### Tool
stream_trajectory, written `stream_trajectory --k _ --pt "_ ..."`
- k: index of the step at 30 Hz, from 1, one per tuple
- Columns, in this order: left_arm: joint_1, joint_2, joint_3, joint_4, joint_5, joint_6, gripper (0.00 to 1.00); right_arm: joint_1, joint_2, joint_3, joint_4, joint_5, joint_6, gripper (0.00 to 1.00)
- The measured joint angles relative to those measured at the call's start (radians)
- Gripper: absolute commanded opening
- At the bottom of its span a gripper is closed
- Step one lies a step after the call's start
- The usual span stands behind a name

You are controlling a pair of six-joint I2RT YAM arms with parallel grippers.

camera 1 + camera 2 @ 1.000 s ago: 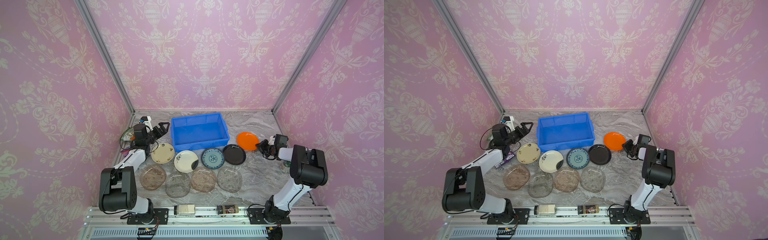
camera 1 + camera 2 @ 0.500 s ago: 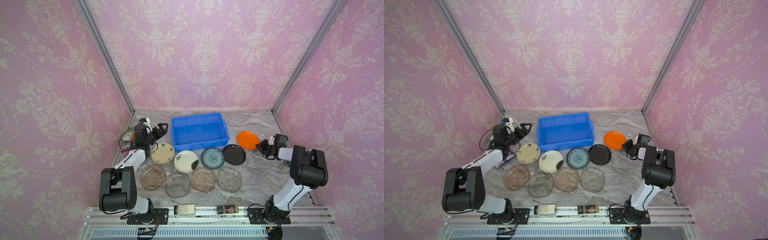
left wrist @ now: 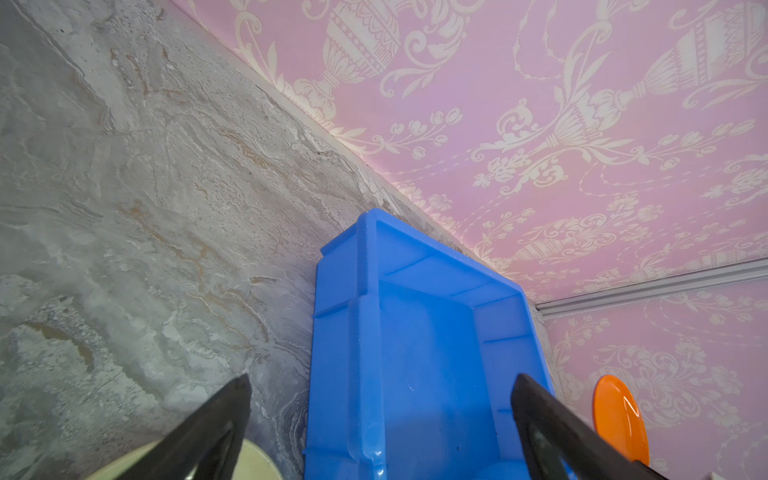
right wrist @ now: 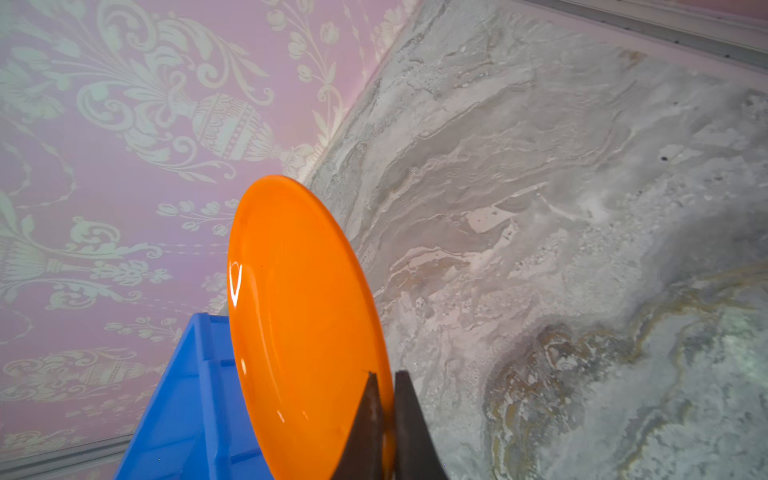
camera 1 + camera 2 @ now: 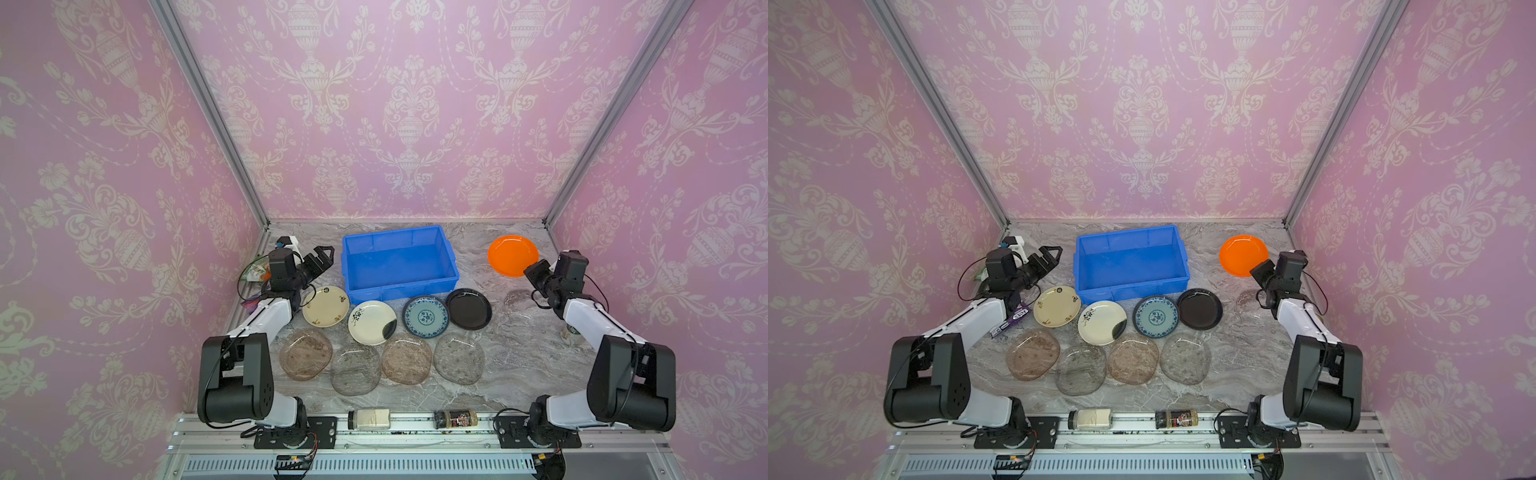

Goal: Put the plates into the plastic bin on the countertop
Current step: 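Carry the orange plate into the blue bin with the right gripper and release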

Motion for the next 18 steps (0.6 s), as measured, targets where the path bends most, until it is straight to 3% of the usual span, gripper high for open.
stream_trajectory --k 8,13,18 --pt "-0.024 -0.023 0.032 -0.05 0.013 0.043 0.99 0.27 0.002 0.249 -0.106 0.064 0.008 0.0" --pt "-0.045 -0.023 0.063 -0.096 0.024 0.068 0.99 0.457 0.201 0.586 -0.22 0.032 -0.029 0.0" --pt "-0.064 -0.023 0.076 -0.142 0.022 0.093 0.99 0.587 0.426 0.789 -0.321 -0.027 -0.046 0.0"
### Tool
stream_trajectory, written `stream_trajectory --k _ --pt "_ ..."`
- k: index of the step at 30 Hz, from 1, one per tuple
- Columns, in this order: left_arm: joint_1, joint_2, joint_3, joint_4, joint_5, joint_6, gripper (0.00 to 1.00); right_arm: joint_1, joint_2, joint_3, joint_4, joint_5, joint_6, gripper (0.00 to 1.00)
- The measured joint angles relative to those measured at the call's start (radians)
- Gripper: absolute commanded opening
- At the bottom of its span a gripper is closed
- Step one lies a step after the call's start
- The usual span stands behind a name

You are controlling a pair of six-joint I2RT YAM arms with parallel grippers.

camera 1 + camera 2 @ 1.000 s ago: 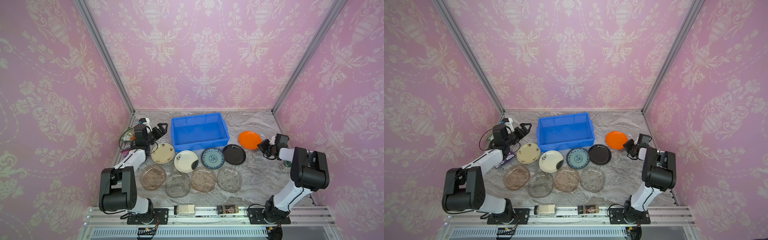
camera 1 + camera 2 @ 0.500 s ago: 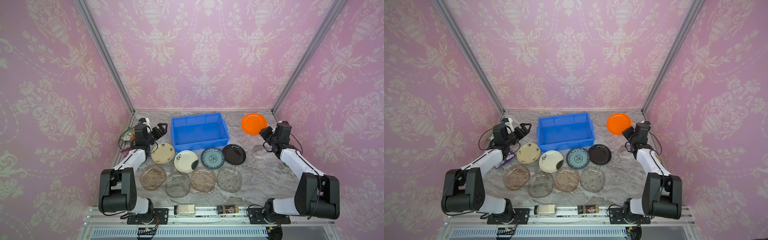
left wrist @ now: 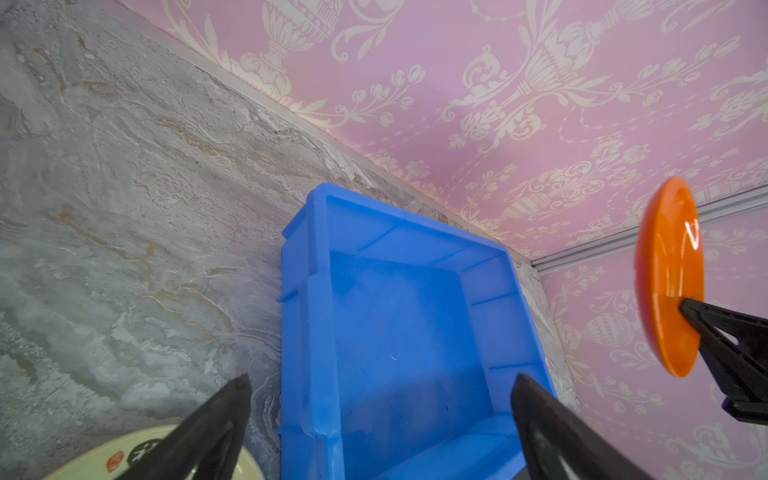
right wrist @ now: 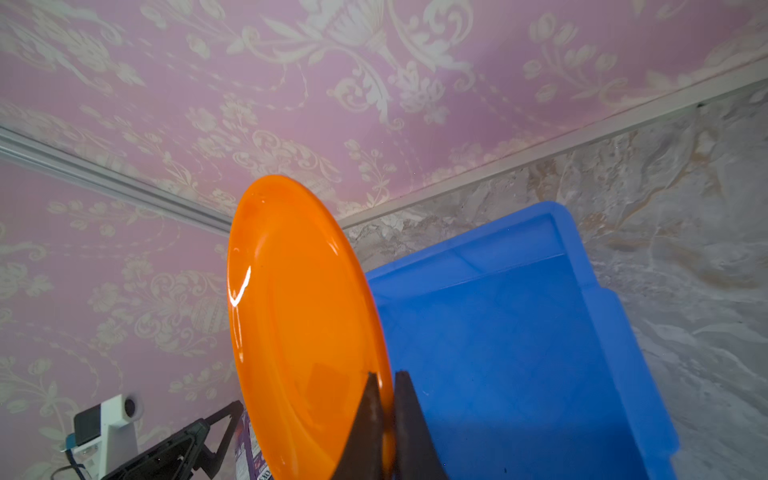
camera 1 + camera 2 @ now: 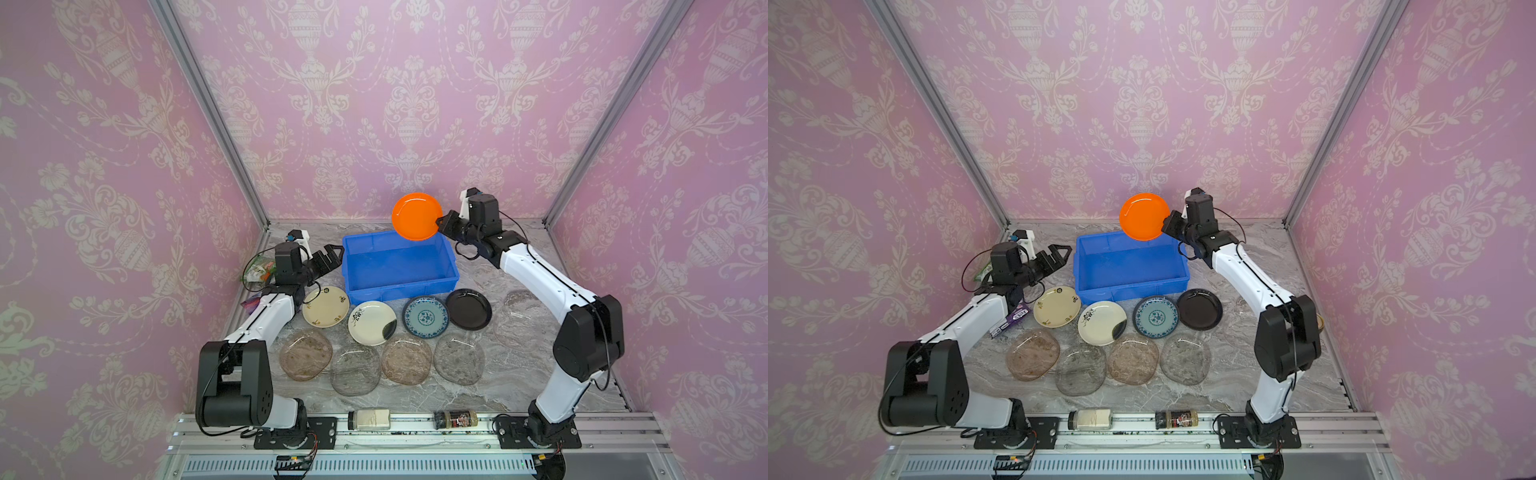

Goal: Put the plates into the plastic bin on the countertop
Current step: 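Carry the orange plate into the blue bin with the right gripper and release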

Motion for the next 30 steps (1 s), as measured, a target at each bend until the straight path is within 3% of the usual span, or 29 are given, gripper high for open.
stream_trajectory --k 6,12,27,30 --pt "-0.002 0.0 0.0 -0.015 0.0 0.006 0.99 0.089 0.29 0.201 -0.135 -0.051 0.0 0.0" --pt "-0.002 0.0 0.0 -0.031 0.0 0.021 0.99 0.14 0.477 0.36 -0.233 -0.074 0.0 0.0" --pt "-0.002 0.031 0.0 -0.036 0.0 0.028 0.99 0.146 0.65 0.551 -0.336 -0.119 0.001 0.0" --pt "-0.002 0.036 0.0 -0.037 0.0 0.029 0.99 0.145 0.67 0.574 -0.335 -0.137 0.001 0.12"
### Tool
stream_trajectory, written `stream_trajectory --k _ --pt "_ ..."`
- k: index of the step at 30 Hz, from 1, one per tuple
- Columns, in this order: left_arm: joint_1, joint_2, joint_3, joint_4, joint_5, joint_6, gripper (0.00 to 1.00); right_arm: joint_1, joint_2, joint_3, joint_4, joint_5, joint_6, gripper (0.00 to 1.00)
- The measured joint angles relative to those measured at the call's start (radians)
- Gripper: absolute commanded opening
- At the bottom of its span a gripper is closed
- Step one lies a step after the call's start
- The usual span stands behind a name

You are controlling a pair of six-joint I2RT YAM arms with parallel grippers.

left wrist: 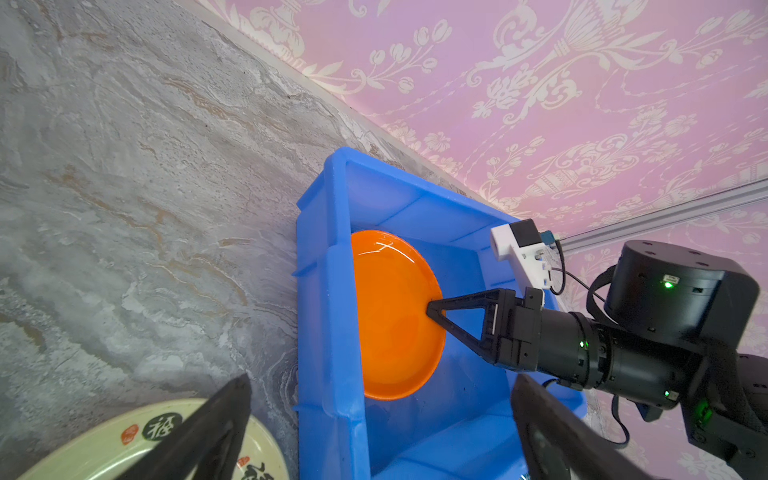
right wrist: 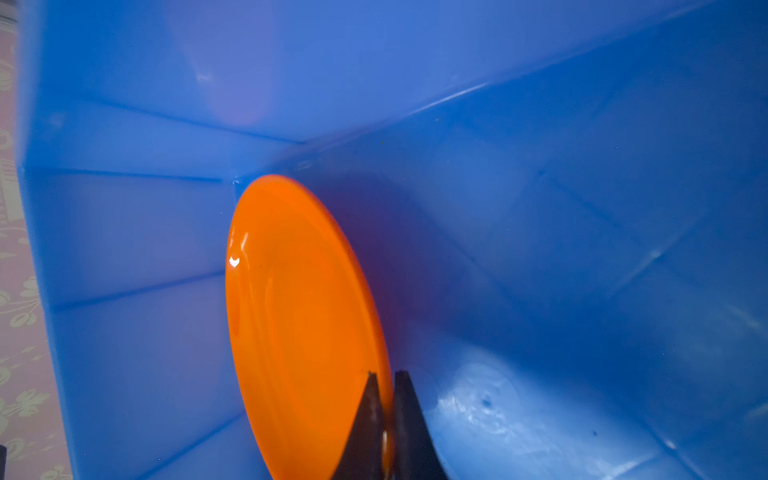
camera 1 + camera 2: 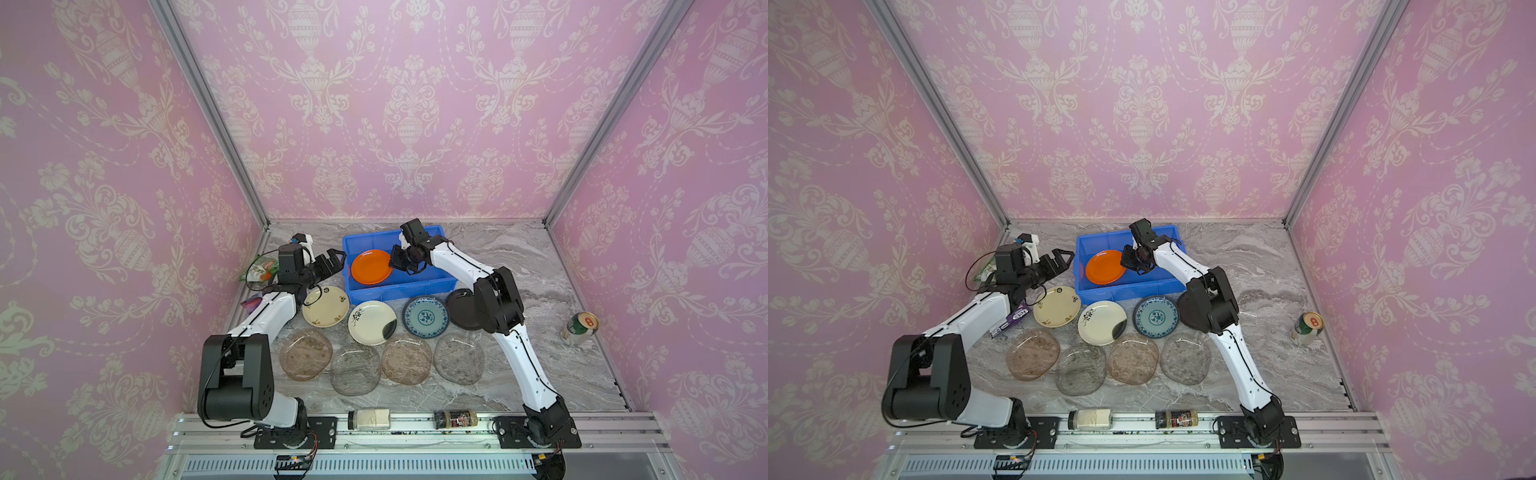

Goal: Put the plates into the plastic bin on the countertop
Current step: 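Carry the orange plate into the blue bin with the right gripper and release, then grip a clear glass plate rim with right gripper while left reaches over bin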

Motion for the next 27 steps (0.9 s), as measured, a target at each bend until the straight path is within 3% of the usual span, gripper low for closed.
stream_trajectory --k 6,16,22,27 --pt "-0.002 0.001 0.0 0.0 0.0 0.004 0.99 0.0 0.0 0.0 -0.009 -0.002 -0.011 0.33" --pt "-0.077 -0.027 0.046 -0.117 -0.1 0.066 0.99 -0.006 -0.118 -0.039 -0.031 0.017 -0.055 0.34" --pt "-0.182 -0.136 0.118 -0.223 -0.223 0.139 0.99 -0.051 -0.466 -0.261 -0.01 0.077 -0.124 0.33" --pt "-0.235 -0.185 0.162 -0.259 -0.244 0.161 0.99 -0.185 -0.871 -0.621 0.038 0.145 -0.161 0.33"
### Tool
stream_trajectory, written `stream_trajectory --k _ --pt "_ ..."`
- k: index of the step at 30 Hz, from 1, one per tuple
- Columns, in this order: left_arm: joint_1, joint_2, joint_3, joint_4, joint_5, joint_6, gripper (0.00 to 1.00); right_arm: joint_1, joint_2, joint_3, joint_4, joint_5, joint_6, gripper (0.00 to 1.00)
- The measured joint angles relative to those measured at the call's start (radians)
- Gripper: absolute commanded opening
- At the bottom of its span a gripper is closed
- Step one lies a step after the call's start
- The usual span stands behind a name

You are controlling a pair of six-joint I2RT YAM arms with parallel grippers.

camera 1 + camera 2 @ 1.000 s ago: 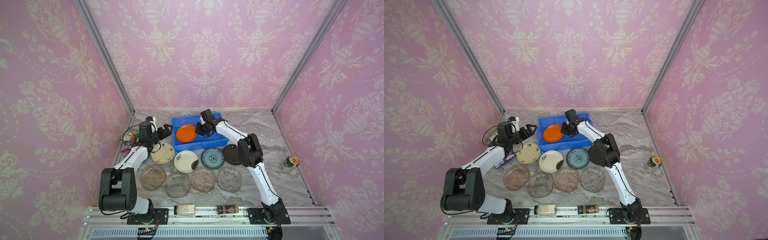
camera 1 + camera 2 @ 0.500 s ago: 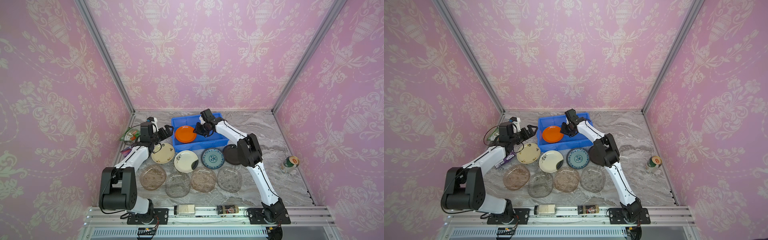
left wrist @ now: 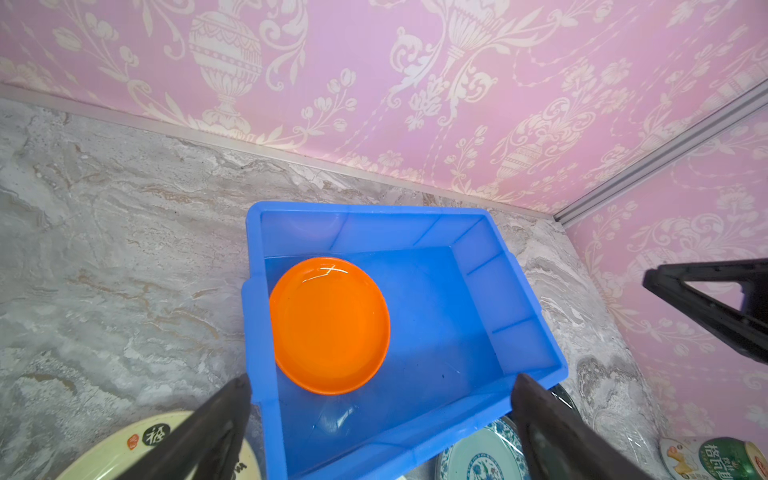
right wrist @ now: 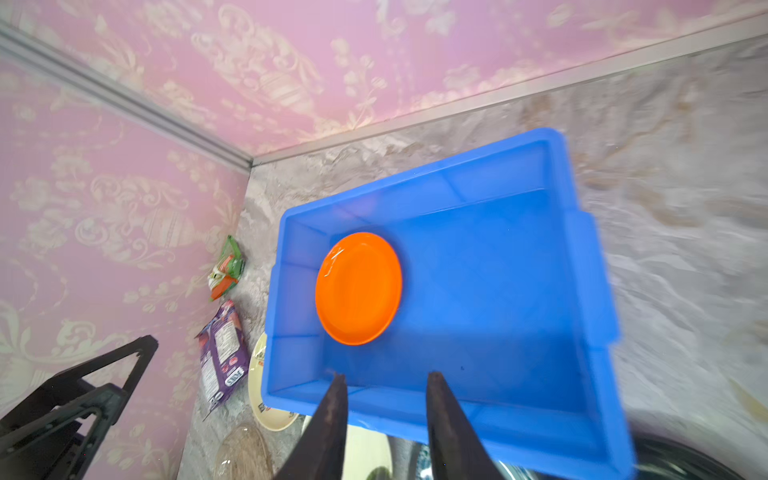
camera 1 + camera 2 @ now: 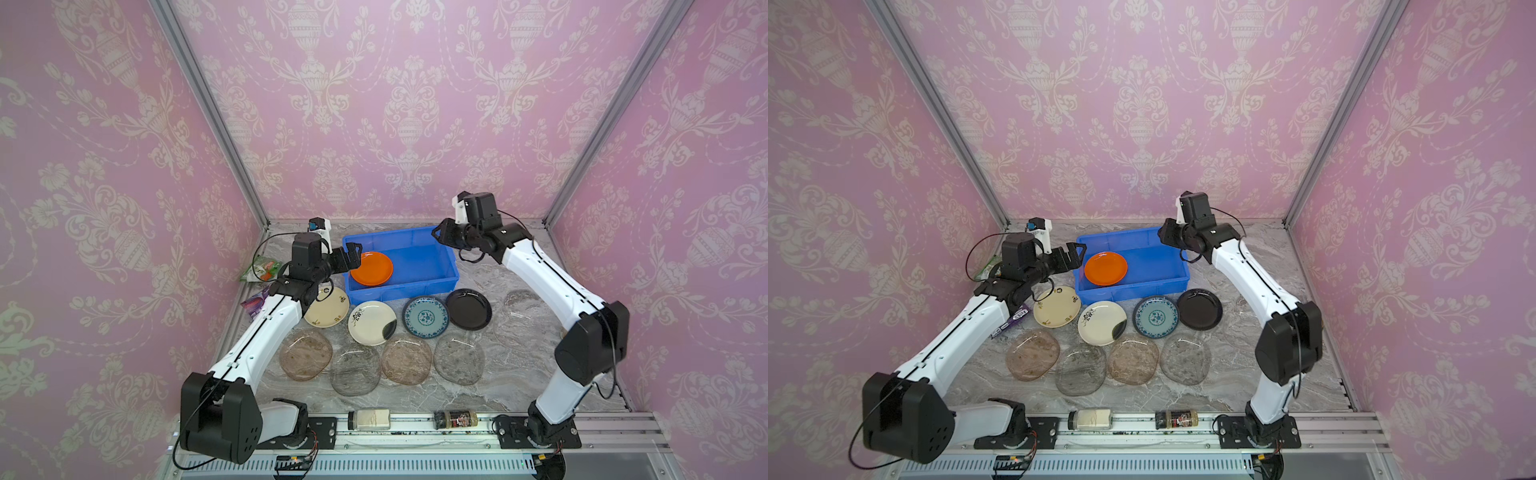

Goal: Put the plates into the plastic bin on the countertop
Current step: 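Grip a clear glass plate rim with right gripper while left reaches over bin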

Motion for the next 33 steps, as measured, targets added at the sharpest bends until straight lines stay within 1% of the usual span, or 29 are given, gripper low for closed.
stream_trajectory --k 1,4,6,8,10,12,15,16,18,20,25,29,33 --pt "-0.014 0.001 0.009 -0.008 0.0 0.003 0.99 -0.029 -0.064 -0.066 0.004 0.013 -0.002 0.33" --pt "-0.065 0.01 0.043 -0.041 0.013 0.015 0.99 -0.135 -0.288 -0.336 0.019 0.054 0.007 0.32" --pt "-0.1 0.028 0.076 -0.056 0.031 0.021 0.99 -0.19 -0.434 -0.512 -0.002 0.078 0.028 0.3" --pt "-0.129 0.048 0.101 -0.06 0.048 0.026 0.99 -0.235 -0.571 -0.653 -0.045 0.098 0.051 0.28" --pt "-0.153 0.068 0.119 -0.063 0.061 0.027 0.99 -0.285 -0.699 -0.755 -0.077 0.103 0.078 0.25" --pt "-0.172 0.088 0.13 -0.063 0.076 0.028 0.99 -0.359 -0.832 -0.843 -0.116 0.092 0.109 0.23" --pt "-0.185 0.116 0.135 -0.063 0.101 0.029 0.99 -0.484 -0.976 -0.939 -0.16 0.038 0.15 0.23" --pt "-0.187 0.124 0.135 -0.063 0.108 0.029 0.99 -0.515 -1.003 -0.961 -0.171 0.019 0.163 0.23" --pt "-0.188 0.14 0.135 -0.063 0.126 0.028 0.99 -0.584 -1.041 -1.019 -0.181 -0.038 0.181 0.23" --pt "-0.189 0.148 0.135 -0.062 0.137 0.028 0.99 -0.639 -1.041 -1.073 -0.182 -0.089 0.196 0.23" --pt "-0.19 0.165 0.137 -0.061 0.156 0.028 0.99 -0.75 -0.964 -1.185 -0.156 -0.192 0.21 0.25" --pt "-0.19 0.179 0.137 -0.06 0.161 0.028 0.99 -0.821 -0.891 -1.221 -0.103 -0.264 0.22 0.29" --pt "-0.19 0.199 0.138 -0.053 0.167 0.029 0.99 -0.844 -0.843 -1.227 -0.07 -0.306 0.22 0.3"
